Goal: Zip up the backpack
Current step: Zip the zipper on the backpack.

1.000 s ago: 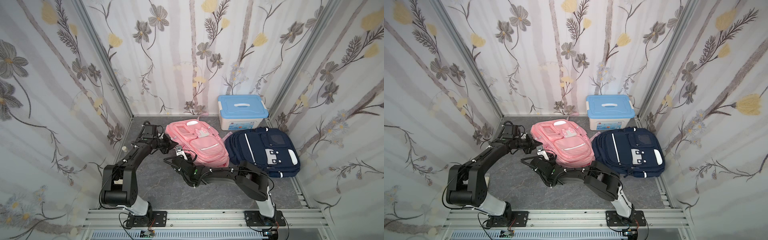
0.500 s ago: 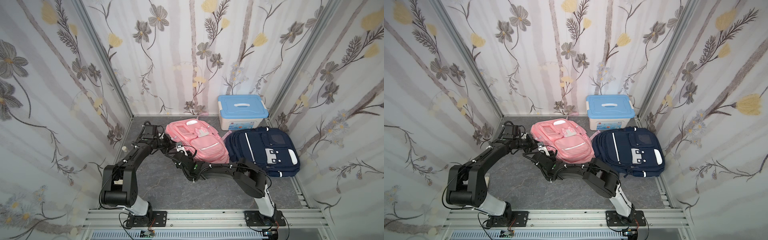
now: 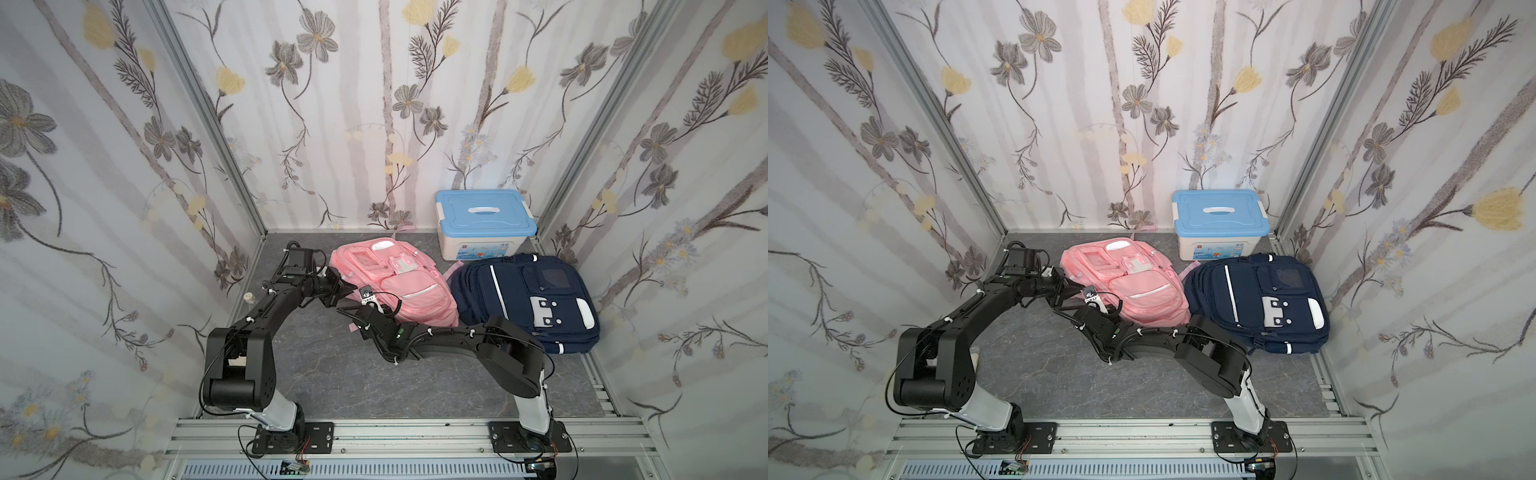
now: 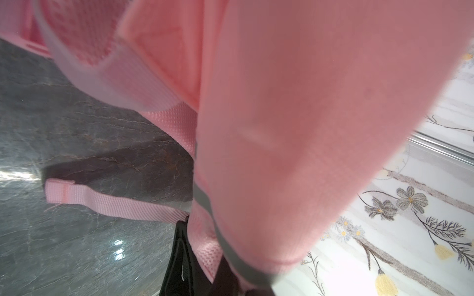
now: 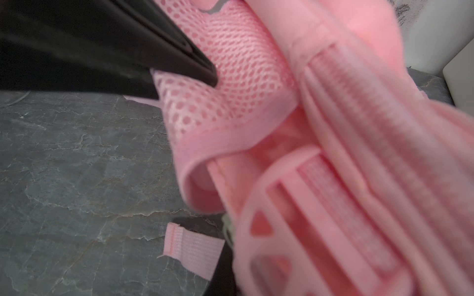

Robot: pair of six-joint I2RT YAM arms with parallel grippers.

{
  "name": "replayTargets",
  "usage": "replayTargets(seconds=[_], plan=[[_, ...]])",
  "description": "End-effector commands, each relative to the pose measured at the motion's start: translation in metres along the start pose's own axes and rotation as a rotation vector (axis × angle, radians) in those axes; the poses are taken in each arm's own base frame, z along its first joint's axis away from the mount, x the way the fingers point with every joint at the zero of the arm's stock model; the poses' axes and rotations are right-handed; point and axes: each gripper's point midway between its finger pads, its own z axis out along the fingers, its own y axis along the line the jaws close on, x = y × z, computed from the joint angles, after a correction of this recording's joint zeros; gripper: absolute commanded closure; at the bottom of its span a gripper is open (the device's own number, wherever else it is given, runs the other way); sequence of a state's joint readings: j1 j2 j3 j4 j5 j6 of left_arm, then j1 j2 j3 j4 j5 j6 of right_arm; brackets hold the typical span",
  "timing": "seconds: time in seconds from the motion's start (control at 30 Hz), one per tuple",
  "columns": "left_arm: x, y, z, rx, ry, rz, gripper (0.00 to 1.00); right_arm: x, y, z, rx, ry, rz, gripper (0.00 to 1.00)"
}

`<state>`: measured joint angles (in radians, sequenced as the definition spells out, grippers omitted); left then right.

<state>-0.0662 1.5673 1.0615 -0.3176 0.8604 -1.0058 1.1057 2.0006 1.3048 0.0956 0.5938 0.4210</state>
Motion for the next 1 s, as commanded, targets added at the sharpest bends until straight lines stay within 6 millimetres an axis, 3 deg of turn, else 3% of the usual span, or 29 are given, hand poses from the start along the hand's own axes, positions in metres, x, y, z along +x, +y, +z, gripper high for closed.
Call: replayTargets(seconds=[0.0,0.27,0.43,0.73,0.97], plan=[[-0.008,-0.006,-0.002,0.017,-0.012,0.006,1.00,0.010,-0.009,-0.008,0.009,0.051,-0.034,1.00],[-0.015,-0.008,-0.008,0.015,-0.027,0.000,1.00,0.024,-0.012,-0.016,-0.011,0.106,-0.056,1.00],[-0.025,0.000,-0.010,0.001,-0.037,-0.021,1.00,0.031,-0.025,-0.033,-0.014,0.139,-0.059,1.00],[-0.052,0.011,0.002,-0.092,0.028,0.022,1.00,0.081,-0.037,-0.059,-0.205,0.404,-0.194,1.00],[-0.082,0.030,0.006,-0.181,0.028,0.032,1.00,0.097,-0.050,-0.073,-0.314,0.514,-0.214,1.00]])
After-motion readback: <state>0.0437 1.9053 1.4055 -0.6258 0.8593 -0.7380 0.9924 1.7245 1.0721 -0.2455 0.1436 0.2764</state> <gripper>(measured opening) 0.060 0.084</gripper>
